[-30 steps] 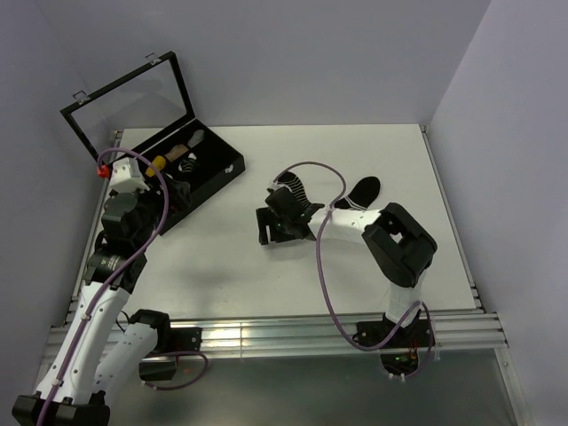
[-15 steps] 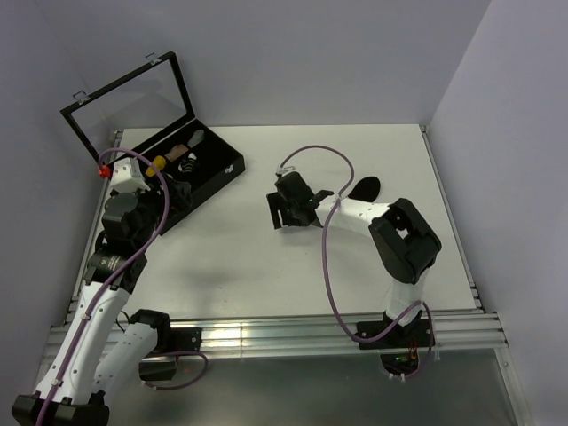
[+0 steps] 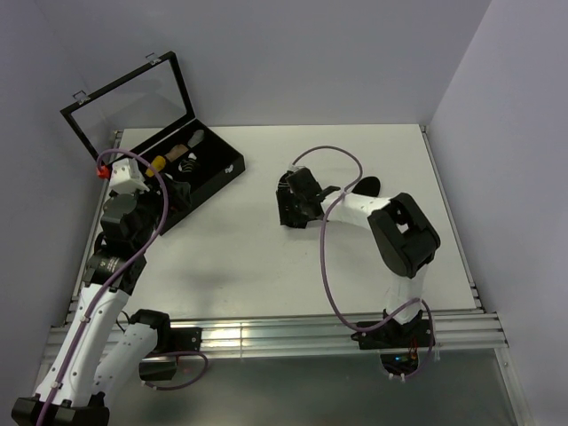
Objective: Roll the socks
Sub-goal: Move the sock to the center of the board, then roll the sock at the center of the board.
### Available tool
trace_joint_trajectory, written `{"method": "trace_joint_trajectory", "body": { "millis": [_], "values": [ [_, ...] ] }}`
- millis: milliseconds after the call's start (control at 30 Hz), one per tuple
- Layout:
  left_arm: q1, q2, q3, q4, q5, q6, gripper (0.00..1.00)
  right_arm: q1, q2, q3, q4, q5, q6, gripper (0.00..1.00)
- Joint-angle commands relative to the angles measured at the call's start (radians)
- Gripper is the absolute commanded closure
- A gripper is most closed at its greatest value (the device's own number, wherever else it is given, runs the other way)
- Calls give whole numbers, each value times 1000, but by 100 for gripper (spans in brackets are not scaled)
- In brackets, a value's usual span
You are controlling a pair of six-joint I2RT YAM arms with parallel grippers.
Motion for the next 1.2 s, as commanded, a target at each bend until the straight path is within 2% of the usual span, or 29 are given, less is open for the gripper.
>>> {"method": "trace_joint_trajectory", "body": {
  "millis": [0,233,300,400,533,633,833,1167],
  "values": [
    [-6,-13,-9,37,8,16,0,36,-38,-42,-23,-87,151,22],
    [-6,-13,-9,35,3,14,0,203,-82,19,-111,-42,395,20],
    [-6,-13,-9,31,4,14,1,228,-104,33,-100,-45,386,20],
    [-6,-10,-9,31,9,16,1,239,-160,76,-101,-38,288,21],
    [-7,-10,-11,34,12,16,1,206,-162,180,-132,-19,29,23],
    [-7,-3,-9,32,14,16,0,150,-127,211,-126,-36,-65,23],
    [-7,9,-8,32,26,17,0,33,-23,228,-80,-120,-99,23],
    [-7,20,-8,31,41,20,1,-44,131,202,-40,-128,-54,23]
  ]
}}
